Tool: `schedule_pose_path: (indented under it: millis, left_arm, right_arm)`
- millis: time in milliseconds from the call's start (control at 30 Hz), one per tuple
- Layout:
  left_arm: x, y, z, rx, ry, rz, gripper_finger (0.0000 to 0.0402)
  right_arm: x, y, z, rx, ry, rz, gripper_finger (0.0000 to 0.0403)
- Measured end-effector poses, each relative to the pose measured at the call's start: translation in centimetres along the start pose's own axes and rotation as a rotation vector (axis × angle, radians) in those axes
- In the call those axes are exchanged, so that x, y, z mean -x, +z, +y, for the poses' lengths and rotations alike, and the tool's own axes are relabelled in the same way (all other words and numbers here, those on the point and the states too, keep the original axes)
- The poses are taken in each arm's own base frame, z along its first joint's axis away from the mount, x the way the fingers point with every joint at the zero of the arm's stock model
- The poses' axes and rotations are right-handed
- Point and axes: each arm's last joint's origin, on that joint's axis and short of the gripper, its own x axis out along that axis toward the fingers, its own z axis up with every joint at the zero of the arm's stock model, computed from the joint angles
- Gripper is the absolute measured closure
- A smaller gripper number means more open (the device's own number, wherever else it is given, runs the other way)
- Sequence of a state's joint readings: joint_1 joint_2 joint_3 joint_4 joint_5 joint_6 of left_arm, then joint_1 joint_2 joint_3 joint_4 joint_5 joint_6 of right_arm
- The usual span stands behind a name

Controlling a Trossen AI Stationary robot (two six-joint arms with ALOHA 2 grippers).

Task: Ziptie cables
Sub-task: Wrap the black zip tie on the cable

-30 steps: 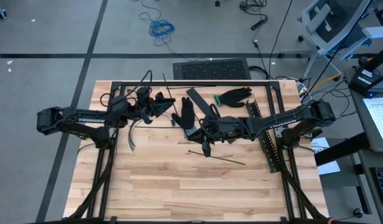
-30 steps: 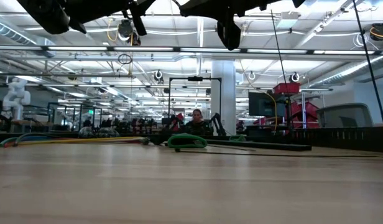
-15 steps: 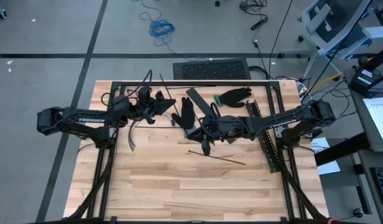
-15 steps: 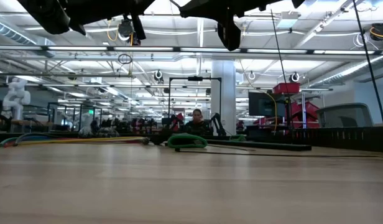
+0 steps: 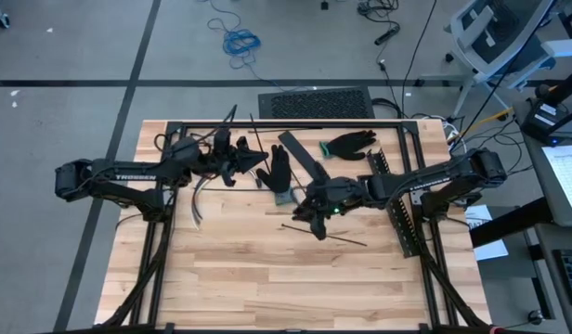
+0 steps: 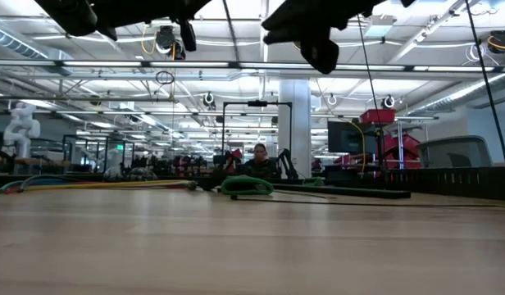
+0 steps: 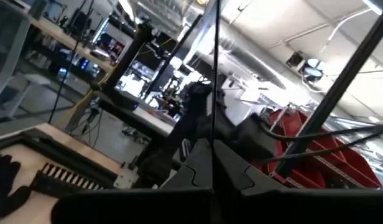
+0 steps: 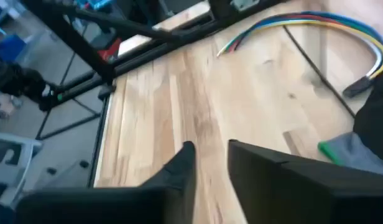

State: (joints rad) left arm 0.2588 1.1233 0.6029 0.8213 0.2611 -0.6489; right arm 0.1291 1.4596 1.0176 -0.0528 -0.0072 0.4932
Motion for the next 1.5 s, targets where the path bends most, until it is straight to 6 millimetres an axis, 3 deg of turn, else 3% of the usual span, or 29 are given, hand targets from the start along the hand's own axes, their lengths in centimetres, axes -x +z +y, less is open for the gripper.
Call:
schedule_pose_path:
  millis: [233,433,667,800,1067,1200,1300,1500]
  left_arm:
    - [0.2,0.0,0.7,0.1,0.047,0.018,0.0401]
    - [0.8,-1.8,2.1,0.591,0.126,0.289,0.0401]
    - [1.4,-3.7,2.4,0.869,0.227,0.499,0.0402]
    - [1.7,-4.0,2.8,0.835,0.278,0.515,0.0402]
    - [1.5,-2.8,3.8,0.717,0.383,0.273,0.0402]
    - [0.9,-1.0,3.8,0.552,0.381,0.163,0.0402]
    - [-0.3,0.7,3.4,0.418,0.361,0.145,0.0402]
    - [-2.8,3.6,2.3,0.396,0.29,0.113,0.0402]
  right_arm:
    - [1.1,1.0,0.3,0.03,-0.003,-0.08,0.0246]
    - [3.4,1.8,0.4,0.194,-0.087,-0.134,0.0238]
    - [6.0,1.9,0.0,0.374,-0.245,-0.123,0.0242]
    - [6.3,1.6,0.0,0.504,-0.291,-0.086,0.0242]
    - [4.8,1.2,1.4,0.922,-0.533,-0.005,0.0243]
    - [4.1,3.0,2.3,0.832,-0.626,-0.062,0.0243]
    - [4.1,4.6,2.6,0.73,-0.569,-0.112,0.0243]
    - [4.4,5.7,2.6,0.728,-0.472,-0.078,0.0243]
